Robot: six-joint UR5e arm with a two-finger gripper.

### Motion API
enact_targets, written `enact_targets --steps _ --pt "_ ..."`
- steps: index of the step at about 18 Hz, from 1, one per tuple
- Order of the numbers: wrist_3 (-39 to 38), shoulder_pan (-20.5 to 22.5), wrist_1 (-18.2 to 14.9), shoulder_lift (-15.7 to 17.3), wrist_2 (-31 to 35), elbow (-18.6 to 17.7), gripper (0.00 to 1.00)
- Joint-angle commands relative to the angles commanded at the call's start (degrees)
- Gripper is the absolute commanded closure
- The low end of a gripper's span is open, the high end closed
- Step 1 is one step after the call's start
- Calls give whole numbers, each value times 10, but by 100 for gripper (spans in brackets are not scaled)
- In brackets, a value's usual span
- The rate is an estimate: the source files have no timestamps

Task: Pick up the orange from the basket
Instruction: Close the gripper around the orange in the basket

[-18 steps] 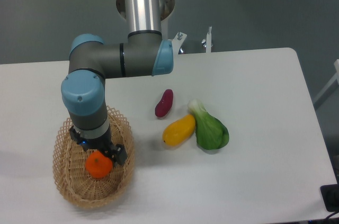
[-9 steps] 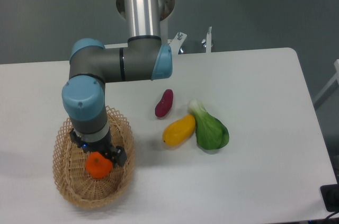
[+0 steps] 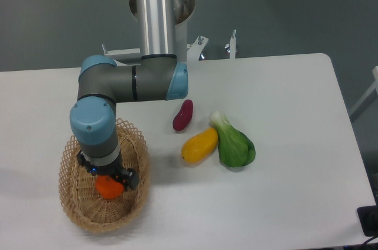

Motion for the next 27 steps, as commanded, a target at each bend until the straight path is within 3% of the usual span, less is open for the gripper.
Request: enact_targets --steps 13,15,17,27 --pt "-34 -9 13 -15 2 -6 0" --pt "-36 -9 19 -15 3 -6 8" --pt "-35 -10 19 -15 3 -6 26" --pt "-11 -9 18 -1 13 3 30"
